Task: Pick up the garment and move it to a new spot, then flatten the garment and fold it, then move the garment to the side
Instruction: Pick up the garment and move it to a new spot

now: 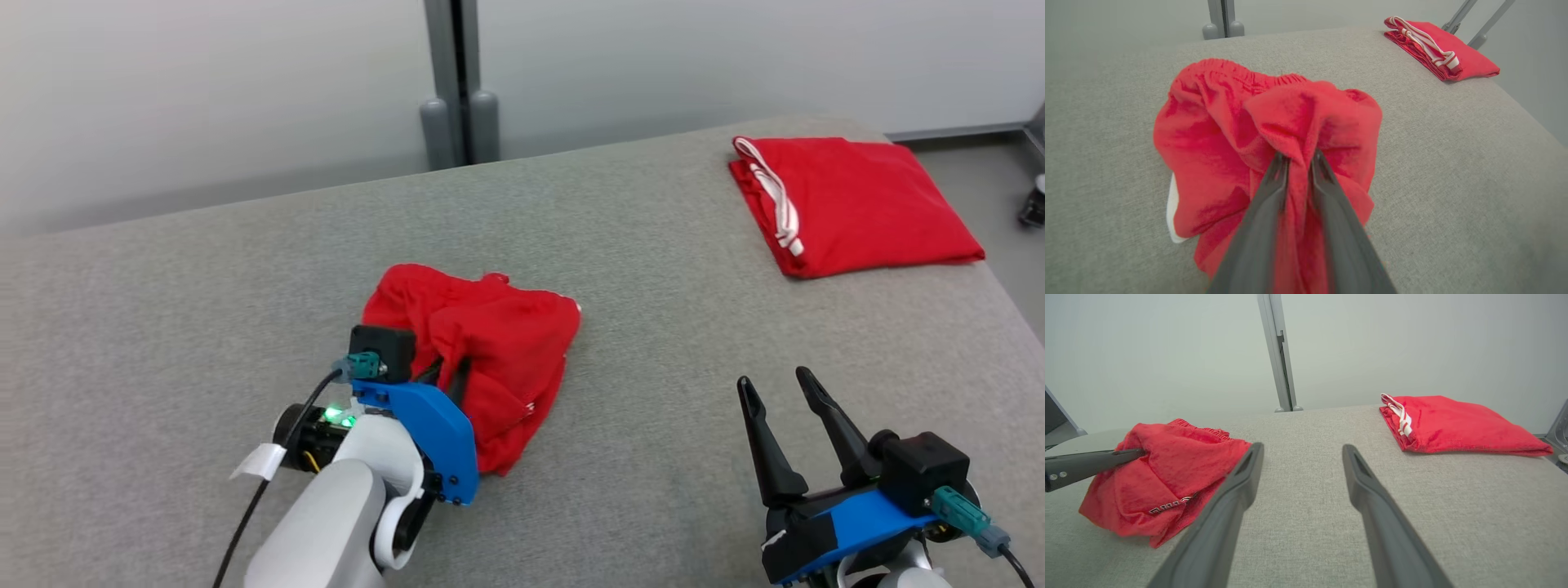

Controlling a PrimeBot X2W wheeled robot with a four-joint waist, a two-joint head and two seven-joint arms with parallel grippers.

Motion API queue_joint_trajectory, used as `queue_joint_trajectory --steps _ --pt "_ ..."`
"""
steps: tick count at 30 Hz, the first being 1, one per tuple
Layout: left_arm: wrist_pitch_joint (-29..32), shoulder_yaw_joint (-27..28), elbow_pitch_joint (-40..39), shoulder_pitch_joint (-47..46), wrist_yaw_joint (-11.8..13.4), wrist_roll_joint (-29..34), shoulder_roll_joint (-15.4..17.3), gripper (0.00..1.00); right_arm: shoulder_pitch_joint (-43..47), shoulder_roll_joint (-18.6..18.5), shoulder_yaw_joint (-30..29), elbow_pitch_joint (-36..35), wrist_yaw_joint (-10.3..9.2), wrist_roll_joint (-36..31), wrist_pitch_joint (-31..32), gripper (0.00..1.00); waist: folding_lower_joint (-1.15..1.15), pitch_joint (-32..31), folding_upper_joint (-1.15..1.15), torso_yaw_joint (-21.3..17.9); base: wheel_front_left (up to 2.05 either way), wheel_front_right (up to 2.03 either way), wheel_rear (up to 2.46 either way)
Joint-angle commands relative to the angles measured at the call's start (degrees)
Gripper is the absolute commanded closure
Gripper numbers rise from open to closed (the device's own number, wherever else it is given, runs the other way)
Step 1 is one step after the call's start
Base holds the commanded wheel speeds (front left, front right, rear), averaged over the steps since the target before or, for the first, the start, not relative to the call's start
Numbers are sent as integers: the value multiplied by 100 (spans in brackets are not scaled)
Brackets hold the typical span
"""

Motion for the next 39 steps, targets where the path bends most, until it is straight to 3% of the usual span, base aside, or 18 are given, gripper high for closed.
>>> queue_joint_trajectory --steps 1,7,16,21,27,39 --pt "-55 0 17 17 -42 -29 -25 0 -11 22 -2 -17 2 -21 -5 0 -1 15 0 80 0 0 0" --pt "-627 126 -159 244 -96 -179 -27 0 87 -8 -97 -29 2 -19 13 0 -1 -139 0 459 0 0 0" --pt "-2023 733 -1012 1086 117 -249 379 0 306 13 -270 -94 2 -31 67 0 -1 -421 0 962 0 0 0" --pt "-2663 959 -1257 1490 -197 -366 576 0 388 28 -329 -123 2 -14 122 0 -1 -513 0 1151 0 0 0" --pt "-2855 1297 -1294 1886 -284 -75 664 0 482 31 -391 -114 2 -20 116 0 -1 -604 0 1299 0 0 0" --pt "-2861 2053 -1358 2632 -167 738 641 0 726 32 -571 28 2 -8 180 0 -1 -740 0 1396 0 0 0"
